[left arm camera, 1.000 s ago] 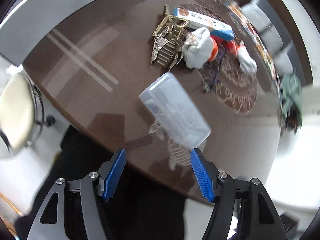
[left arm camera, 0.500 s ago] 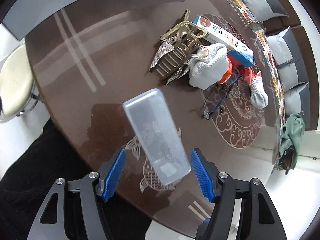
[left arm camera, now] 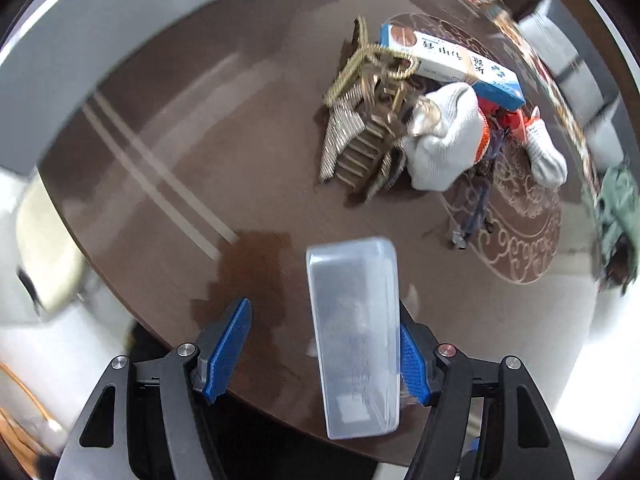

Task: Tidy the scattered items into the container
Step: 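Grasp the clear plastic box with the left tool, then lift the clear plastic box with the left tool, then grasp the black-framed glasses with the right tool while the left tool holds the box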

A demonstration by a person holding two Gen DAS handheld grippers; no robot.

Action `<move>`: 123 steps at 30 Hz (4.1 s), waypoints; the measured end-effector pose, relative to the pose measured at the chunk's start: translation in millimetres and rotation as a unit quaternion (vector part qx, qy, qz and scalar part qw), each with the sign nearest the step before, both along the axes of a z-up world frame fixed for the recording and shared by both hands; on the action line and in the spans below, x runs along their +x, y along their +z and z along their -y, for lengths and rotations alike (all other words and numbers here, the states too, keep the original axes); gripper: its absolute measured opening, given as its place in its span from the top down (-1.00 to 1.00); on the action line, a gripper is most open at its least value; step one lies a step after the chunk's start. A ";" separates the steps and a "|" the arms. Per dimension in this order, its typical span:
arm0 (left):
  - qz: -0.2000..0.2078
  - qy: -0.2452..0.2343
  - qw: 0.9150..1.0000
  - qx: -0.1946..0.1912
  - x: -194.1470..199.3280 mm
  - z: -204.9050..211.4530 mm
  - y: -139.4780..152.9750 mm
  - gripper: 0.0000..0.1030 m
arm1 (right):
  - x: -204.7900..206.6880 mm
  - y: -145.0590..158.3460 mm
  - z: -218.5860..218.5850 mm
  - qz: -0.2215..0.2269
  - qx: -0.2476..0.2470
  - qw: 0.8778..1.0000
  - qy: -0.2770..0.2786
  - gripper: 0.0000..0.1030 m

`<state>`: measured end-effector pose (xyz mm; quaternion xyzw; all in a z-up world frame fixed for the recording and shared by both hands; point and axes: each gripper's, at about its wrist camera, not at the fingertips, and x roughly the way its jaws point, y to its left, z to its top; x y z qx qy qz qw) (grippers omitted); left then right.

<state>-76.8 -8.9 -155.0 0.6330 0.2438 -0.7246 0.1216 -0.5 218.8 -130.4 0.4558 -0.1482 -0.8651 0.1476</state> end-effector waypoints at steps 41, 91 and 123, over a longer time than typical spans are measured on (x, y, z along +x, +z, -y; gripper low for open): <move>-0.021 -0.173 0.984 0.039 -12.4 5.7 6.2 -0.32 | 4.2 -15.6 38.3 0.059 -0.040 0.990 0.123 -0.05; 0.010 -0.192 0.980 -0.039 -37.9 24.0 -24.0 -0.22 | -40.5 -12.3 49.2 0.038 0.000 0.995 0.087 -0.08; 0.021 -0.187 0.981 -0.037 -53.1 26.4 -20.8 -0.22 | -241.4 -30.0 172.7 0.234 0.237 0.921 0.202 -0.09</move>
